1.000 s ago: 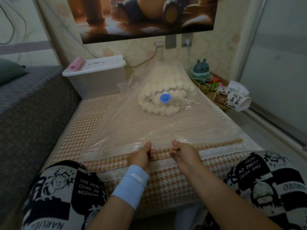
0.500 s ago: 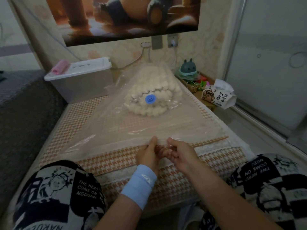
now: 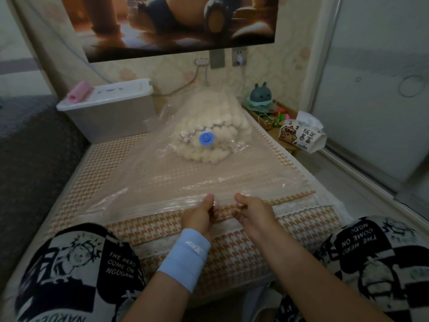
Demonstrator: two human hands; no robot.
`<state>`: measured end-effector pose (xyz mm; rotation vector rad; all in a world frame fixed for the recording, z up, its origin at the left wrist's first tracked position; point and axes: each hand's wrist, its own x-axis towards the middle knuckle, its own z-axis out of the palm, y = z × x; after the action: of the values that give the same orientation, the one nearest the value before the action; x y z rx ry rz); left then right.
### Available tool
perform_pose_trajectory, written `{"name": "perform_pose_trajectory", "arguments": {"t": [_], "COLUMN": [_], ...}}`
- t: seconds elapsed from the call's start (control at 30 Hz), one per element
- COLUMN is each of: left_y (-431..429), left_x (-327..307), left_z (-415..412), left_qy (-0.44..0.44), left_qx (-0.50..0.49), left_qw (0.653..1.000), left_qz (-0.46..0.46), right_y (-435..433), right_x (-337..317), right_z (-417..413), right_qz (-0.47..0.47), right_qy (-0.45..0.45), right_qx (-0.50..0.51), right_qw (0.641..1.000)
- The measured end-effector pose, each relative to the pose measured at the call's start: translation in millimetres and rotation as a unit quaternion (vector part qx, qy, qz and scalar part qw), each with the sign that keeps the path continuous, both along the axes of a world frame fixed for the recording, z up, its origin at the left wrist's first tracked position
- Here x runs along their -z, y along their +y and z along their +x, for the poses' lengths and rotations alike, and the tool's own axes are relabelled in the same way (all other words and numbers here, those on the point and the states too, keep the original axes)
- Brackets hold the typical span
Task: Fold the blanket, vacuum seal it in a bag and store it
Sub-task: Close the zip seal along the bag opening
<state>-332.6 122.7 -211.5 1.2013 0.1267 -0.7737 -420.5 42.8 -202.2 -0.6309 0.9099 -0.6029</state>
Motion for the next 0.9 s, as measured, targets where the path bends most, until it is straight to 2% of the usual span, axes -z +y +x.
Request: {"name": "perform_pose_trajectory", "arguments": {"t": [0.23, 0.37, 0.47, 0.5, 0.57, 0.6, 0.67, 0.9], "left_y": [9.3, 11.9, 5.3, 2.0, -6.5, -8.1, -7.9, -7.3], "left_x": [5.3, 8.0, -1.1, -1.7, 7.8, 11.9, 16.8, 14.0], "left_z": [15.6, 13.4, -4.9, -11.4, -14.3, -13.9, -12.0, 0.0], "left_qy": [0.005, -0.044, 0.022, 0.016, -0.051, -0.089, -0.105, -0.053], "left_qx": [-0.043, -0.091, 0.013, 0.049, 0.089, 0.087, 0.07, 0.039], "left_qw": [0.999, 0.995, 0.998, 0.998, 0.995, 0.991, 0.989, 0.996], "left_qz": [0.011, 0.006, -0.048, -0.038, 0.019, 0.058, 0.081, 0.066], "right_y": [-19.6, -16.8, -7.5, -2.2, 7.6, 11.1, 13.3, 7.1], "right_x": [1.8, 3.8, 8.0, 9.3, 13.0, 14.3, 15.9, 3.0], "right_z": [-17.2, -14.9, -6.5, -2.9, 2.9, 5.1, 7.4, 0.7], "right_qz": [0.018, 0.005, -0.007, -0.013, -0.033, -0.042, -0.05, -0.03], "right_qy": [-0.015, -0.01, -0.005, -0.007, 0.001, 0.006, 0.01, 0.005], "right_qx": [0.044, 0.017, 0.011, 0.005, -0.004, -0.003, 0.007, 0.049], "right_qw": [0.999, 1.0, 1.0, 1.0, 0.999, 0.999, 0.999, 0.998]}}
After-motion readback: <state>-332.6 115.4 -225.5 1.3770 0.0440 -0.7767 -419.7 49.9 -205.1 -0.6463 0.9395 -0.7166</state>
